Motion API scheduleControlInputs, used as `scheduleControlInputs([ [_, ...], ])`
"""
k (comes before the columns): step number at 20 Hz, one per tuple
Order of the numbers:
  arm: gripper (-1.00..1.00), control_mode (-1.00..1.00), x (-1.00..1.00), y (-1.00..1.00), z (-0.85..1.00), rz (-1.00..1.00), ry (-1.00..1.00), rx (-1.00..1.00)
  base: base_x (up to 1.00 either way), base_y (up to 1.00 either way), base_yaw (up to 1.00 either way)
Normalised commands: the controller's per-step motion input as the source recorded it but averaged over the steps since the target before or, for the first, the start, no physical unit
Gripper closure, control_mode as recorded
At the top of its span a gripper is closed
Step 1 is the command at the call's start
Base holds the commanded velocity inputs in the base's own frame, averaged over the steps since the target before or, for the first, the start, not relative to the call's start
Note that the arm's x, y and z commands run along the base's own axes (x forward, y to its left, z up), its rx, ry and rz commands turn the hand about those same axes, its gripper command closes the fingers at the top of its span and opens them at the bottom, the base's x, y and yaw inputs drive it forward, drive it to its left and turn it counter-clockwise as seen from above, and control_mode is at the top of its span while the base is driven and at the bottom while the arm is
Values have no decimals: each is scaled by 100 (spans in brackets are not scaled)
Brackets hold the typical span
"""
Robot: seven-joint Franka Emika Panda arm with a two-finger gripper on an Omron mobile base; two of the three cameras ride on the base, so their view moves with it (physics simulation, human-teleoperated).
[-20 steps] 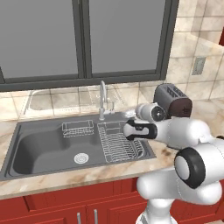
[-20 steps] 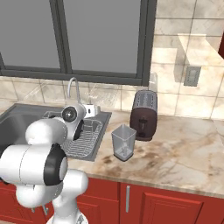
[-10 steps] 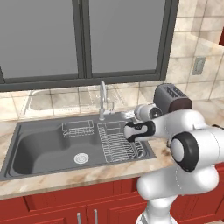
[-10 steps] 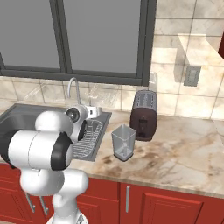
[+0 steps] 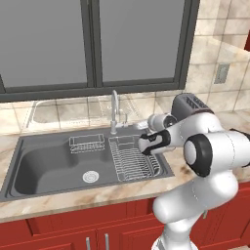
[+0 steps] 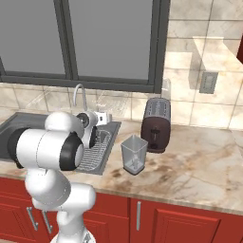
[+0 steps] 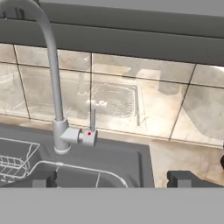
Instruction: Turn on the sink faucet and place the jug under the water for a few seconds to fill it up.
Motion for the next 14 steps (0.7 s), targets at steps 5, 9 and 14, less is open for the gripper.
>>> scheduleControlInputs([
  [5,-100,-100,35,0,0,0,11,0,0,0,0],
  [9,-100,-100,31,0,-1,3,2,0,0,0,0],
  [14,-100,-100,23,0,-2,10,0,0,0,0,0],
])
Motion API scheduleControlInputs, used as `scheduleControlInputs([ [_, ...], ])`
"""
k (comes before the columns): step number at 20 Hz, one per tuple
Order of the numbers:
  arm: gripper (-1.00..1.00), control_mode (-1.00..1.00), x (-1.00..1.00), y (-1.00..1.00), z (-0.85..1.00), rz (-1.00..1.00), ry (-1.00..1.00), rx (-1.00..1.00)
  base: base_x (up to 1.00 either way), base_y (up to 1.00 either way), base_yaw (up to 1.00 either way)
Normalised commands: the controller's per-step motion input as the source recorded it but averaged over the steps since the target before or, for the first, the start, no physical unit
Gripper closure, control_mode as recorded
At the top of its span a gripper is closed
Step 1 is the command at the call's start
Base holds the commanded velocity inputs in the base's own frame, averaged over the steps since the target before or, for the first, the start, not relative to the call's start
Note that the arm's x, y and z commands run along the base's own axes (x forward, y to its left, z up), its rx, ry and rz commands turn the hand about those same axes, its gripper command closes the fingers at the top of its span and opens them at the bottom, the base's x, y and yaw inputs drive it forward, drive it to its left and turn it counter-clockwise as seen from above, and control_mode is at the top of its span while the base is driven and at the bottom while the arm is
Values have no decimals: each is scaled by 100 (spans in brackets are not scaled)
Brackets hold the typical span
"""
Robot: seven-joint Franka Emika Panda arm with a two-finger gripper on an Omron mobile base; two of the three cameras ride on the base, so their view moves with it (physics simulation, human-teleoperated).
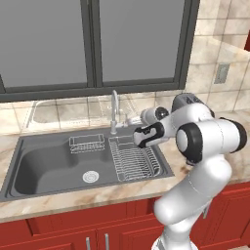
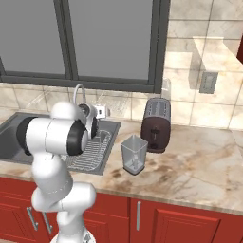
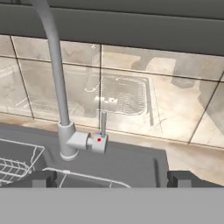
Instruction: Turn on the sink faucet and place the jug under the water for a few seconds to fill it up.
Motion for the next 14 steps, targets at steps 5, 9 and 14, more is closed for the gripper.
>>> scheduleControlInputs([
  [5,-100,-100,9,0,0,15,0,1,0,0,0],
  [9,-100,-100,4,0,0,13,4,1,0,0,0],
  [14,-100,-100,3,-7,0,1,15,0,0,0,0],
])
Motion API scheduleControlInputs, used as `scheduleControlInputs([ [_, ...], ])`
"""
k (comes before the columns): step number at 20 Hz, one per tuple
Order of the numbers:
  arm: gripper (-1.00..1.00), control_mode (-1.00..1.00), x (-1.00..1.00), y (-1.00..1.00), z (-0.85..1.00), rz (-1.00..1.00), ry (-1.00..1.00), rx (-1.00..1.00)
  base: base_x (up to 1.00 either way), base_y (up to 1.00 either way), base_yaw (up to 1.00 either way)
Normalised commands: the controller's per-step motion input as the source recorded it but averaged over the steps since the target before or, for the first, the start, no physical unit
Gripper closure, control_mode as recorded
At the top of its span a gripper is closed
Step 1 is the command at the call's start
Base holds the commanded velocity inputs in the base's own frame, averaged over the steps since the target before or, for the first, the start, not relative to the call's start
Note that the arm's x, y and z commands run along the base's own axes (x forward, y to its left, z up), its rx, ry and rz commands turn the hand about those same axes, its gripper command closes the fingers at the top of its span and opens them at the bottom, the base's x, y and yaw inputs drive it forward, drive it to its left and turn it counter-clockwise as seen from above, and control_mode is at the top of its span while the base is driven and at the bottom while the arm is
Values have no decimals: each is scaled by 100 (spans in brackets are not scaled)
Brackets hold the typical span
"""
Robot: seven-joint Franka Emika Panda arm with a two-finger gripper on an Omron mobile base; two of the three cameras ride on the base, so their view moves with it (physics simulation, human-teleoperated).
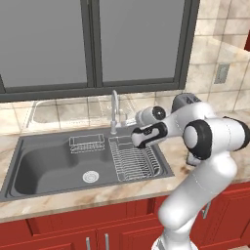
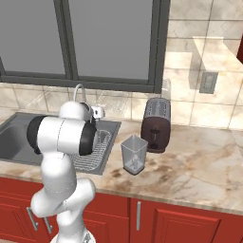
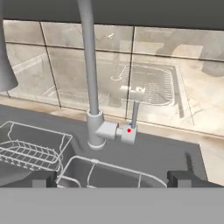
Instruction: Turn on the sink faucet and place the jug under the water for a few seconds to fill it up.
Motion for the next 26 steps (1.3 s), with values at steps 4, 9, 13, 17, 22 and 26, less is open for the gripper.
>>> scheduleControlInputs([
  [4,-100,-100,0,-24,0,0,22,0,0,0,0],
  [9,-100,-100,8,-19,0,0,20,0,0,0,0],
  [13,-100,-100,24,-3,0,0,13,0,0,0,0],
  [17,-100,-100,33,0,0,0,8,0,0,0,0],
  [22,-100,-100,34,0,0,0,3,0,0,0,0],
  [26,-100,-100,17,0,-2,0,0,0,0,0,0],
])
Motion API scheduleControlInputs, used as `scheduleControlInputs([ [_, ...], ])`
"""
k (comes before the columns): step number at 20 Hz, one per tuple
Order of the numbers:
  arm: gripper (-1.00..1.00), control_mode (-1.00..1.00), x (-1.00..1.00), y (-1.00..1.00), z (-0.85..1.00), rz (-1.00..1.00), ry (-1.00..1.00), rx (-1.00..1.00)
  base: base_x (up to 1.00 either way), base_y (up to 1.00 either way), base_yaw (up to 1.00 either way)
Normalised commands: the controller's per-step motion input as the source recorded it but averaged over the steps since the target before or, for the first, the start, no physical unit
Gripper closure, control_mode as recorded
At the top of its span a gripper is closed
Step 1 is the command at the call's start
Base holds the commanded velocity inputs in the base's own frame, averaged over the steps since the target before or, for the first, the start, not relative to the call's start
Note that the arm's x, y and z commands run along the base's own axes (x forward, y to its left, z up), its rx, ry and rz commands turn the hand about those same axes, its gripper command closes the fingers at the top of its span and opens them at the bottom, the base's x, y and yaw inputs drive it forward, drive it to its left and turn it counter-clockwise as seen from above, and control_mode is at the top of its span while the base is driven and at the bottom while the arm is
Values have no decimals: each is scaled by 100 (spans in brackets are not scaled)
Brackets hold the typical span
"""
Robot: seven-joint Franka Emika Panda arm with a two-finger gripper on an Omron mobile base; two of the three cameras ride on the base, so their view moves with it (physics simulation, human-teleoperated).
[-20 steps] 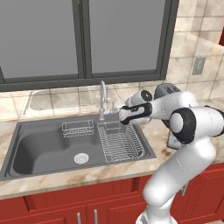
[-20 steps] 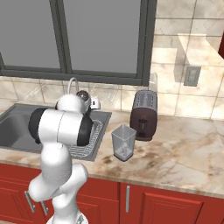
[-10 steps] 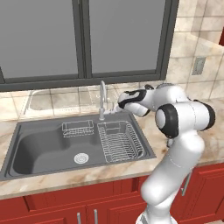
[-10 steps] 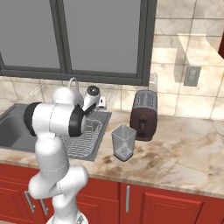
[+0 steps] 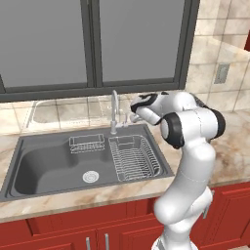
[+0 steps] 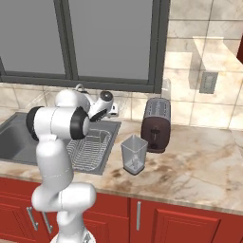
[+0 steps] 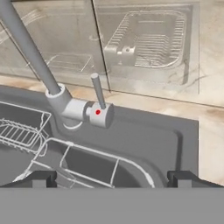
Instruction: Turn on the sink faucet and place the jug under the water for a few seconds to fill it up.
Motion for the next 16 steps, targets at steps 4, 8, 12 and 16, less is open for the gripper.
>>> scheduleControlInputs([
  [4,-100,-100,4,1,-1,3,-2,0,0,0,0],
  [8,-100,-100,1,10,0,6,0,0,0,0,0],
  [12,-100,-100,16,23,0,6,0,0,0,0,0],
  [16,-100,-100,18,10,0,7,0,0,0,0,0],
])
